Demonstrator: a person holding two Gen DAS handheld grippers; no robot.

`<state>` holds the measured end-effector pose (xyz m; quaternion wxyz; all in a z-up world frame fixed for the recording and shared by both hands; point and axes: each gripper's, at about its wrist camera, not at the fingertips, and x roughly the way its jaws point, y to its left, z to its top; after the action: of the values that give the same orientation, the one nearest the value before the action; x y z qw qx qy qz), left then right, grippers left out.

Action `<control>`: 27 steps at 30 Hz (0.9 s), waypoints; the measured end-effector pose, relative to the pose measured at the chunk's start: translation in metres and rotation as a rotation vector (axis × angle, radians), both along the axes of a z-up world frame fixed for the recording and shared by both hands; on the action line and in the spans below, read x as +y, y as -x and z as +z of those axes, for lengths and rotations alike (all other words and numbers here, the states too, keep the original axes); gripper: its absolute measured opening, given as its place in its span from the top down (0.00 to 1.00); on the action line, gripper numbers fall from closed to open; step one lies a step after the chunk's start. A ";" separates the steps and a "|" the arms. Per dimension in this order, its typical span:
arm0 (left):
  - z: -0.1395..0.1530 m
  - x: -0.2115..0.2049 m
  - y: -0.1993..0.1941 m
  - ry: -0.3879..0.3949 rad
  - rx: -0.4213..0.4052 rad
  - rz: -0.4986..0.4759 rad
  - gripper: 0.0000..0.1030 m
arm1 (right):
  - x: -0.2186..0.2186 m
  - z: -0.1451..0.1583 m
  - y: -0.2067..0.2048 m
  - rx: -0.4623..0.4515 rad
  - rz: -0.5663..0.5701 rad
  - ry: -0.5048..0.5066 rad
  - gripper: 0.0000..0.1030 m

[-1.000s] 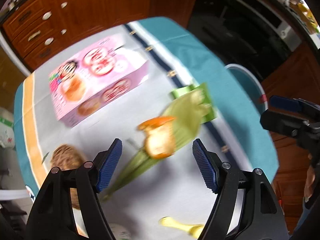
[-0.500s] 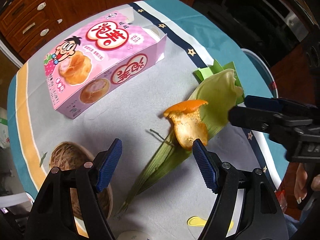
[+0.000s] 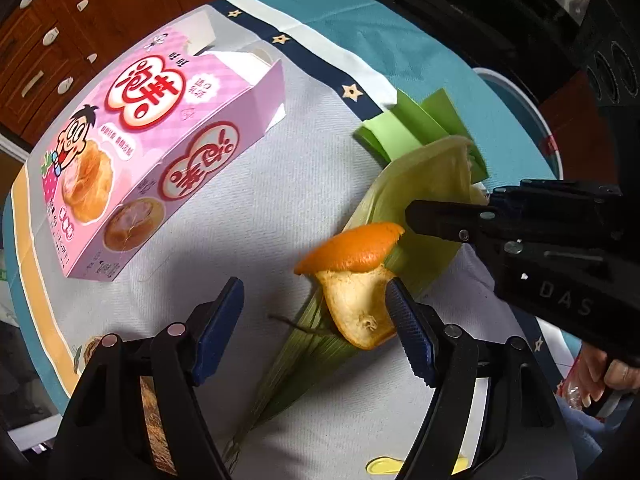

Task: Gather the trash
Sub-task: 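Grasp the orange peel with the left tool while the right grasps the corn husk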

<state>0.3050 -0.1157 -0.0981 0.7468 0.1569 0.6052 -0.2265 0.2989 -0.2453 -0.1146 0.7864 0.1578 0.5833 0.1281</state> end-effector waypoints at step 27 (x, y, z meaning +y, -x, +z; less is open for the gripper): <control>0.087 -0.012 0.062 0.096 -0.246 -0.029 0.94 | -0.033 0.065 0.049 -0.130 -0.042 -0.052 0.92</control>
<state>0.2434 -0.1274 -0.0112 0.8187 0.1563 0.4953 -0.2450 0.2499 -0.2779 -0.0499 0.8208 0.1816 0.5239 0.1369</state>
